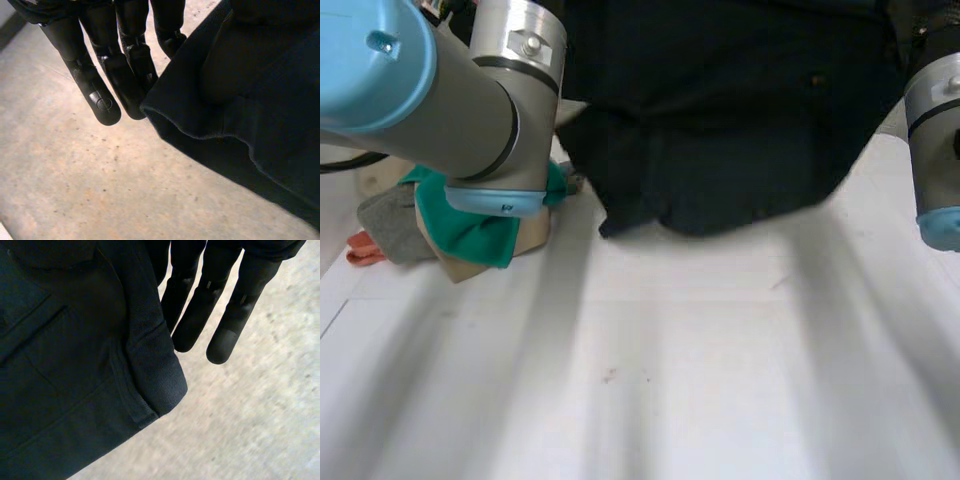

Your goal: Fold the laundry.

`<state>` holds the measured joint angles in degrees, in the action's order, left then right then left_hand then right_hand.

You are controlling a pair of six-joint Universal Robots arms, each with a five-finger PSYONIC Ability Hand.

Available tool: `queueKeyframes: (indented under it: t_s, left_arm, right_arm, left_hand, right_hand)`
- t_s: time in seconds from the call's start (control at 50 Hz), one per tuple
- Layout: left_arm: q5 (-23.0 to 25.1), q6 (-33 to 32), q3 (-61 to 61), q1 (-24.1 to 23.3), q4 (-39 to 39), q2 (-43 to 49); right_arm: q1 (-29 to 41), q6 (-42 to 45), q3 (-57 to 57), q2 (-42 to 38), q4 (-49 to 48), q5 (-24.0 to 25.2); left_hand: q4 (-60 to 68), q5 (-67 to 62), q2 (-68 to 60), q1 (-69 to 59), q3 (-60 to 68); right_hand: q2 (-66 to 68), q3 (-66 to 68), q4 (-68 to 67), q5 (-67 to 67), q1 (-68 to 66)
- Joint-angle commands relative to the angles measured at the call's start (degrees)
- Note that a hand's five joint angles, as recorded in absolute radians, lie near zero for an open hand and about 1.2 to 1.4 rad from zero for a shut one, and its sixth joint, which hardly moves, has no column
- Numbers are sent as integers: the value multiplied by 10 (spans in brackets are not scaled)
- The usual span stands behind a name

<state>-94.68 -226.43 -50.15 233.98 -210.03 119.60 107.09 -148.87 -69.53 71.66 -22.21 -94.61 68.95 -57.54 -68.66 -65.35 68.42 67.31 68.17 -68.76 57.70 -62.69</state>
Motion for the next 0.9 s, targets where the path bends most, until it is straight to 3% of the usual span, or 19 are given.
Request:
queueKeyframes:
  t_s: [0.02, 0.26, 0.32, 0.38, 0.42, 0.52, 0.58, 0.66, 0.78, 0.9]
  left_arm:
    - [1, 48, -133, -6, 48, -16]
    - [4, 136, -397, -8, 57, -26]
    - [6, 139, -438, -19, 57, -28]
    - [6, 139, -463, -30, 57, -38]
    - [6, 139, -471, -33, 57, -52]
    - [8, 140, -499, -34, 56, -88]
    - [8, 140, -513, -34, 56, -102]
    - [8, 140, -530, -36, 56, -111]
    - [7, 141, -542, -51, 56, -111]
    - [7, 149, -541, -52, 56, -111]
  right_arm:
    - [19, 2, -82, 7, 11, 5]
    - [44, -16, -227, -25, 225, 7]
    - [43, -25, -235, -26, 242, 8]
    - [41, -42, -238, -23, 253, 8]
    - [33, -56, -235, 0, 259, 13]
    - [-29, -73, -230, 68, 314, 78]
    - [-60, -78, -213, 72, 364, 142]
    - [-73, -78, -177, 71, 431, 189]
    - [-87, -69, -128, 68, 508, 206]
    - [-82, -50, -133, 29, 511, 213]
  left_hand:
    - [111, -125, -113, -146, 116]
    - [111, -125, -113, -146, 116]
    - [111, -125, -113, -146, 116]
    - [111, -125, -113, -146, 116]
    - [111, -125, -113, -146, 116]
    - [111, -125, -113, -146, 116]
    - [111, -125, -113, -146, 116]
    - [111, -125, -113, -146, 116]
    - [111, -125, -113, -146, 116]
    - [111, -125, -113, -146, 116]
  right_hand:
    - [127, 118, -112, 123, -173]
    - [107, 99, -93, 104, -154]
    - [23, 15, -9, 20, -70]
    - [-233, -242, 248, -237, 187]
    - [-311, -320, 326, -315, 265]
    - [-352, -360, 366, -356, 306]
    - [-354, -362, 368, -358, 307]
    - [-342, -351, 356, -346, 296]
    - [-310, -319, 324, -314, 264]
    - [-288, -297, 302, -292, 242]
